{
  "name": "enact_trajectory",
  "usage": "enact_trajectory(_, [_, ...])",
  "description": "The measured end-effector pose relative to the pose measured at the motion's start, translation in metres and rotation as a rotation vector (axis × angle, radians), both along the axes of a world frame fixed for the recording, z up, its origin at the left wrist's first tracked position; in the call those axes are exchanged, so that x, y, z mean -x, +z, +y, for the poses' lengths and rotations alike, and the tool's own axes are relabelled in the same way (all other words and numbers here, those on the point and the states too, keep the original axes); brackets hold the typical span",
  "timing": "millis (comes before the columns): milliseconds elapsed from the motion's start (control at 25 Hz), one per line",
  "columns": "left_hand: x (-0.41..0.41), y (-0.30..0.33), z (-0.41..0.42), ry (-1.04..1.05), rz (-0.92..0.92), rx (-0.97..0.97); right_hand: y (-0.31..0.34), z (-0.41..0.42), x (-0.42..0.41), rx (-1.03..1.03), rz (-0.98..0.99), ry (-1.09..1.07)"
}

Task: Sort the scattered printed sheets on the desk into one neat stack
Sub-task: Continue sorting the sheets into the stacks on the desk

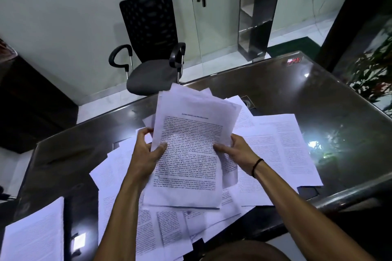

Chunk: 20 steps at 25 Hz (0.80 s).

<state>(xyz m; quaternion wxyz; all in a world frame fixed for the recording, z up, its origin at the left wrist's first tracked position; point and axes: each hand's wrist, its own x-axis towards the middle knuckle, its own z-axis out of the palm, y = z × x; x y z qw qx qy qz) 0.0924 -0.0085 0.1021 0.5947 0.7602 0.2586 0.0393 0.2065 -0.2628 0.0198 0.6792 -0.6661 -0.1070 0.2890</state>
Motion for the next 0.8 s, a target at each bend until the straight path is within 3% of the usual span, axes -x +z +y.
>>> enact_trajectory(160, [-0.002,-0.016,0.002,0.205,0.005,0.365,0.005,0.019,0.015,-0.169,0.041,-0.185])
enact_trajectory(320, [0.004,-0.042,-0.006,0.093,0.119,0.213,-0.001,0.027,0.033,-0.102,0.145,-0.109])
enact_trajectory(440, [0.009,-0.054,-0.003,0.108,0.122,0.303,-0.014,0.017,0.036,-0.043,0.156,0.007])
enact_trajectory(600, [0.008,-0.076,-0.011,0.049,0.193,0.262,-0.023,0.003,0.028,0.135,0.054,0.055])
enact_trajectory(680, [0.008,-0.083,-0.019,0.113,0.213,0.277,-0.032,-0.003,0.024,0.274,-0.002,0.007])
enact_trajectory(800, [0.007,-0.091,-0.021,0.187,0.217,0.282,-0.051,-0.030,0.017,0.417,0.033,-0.295])
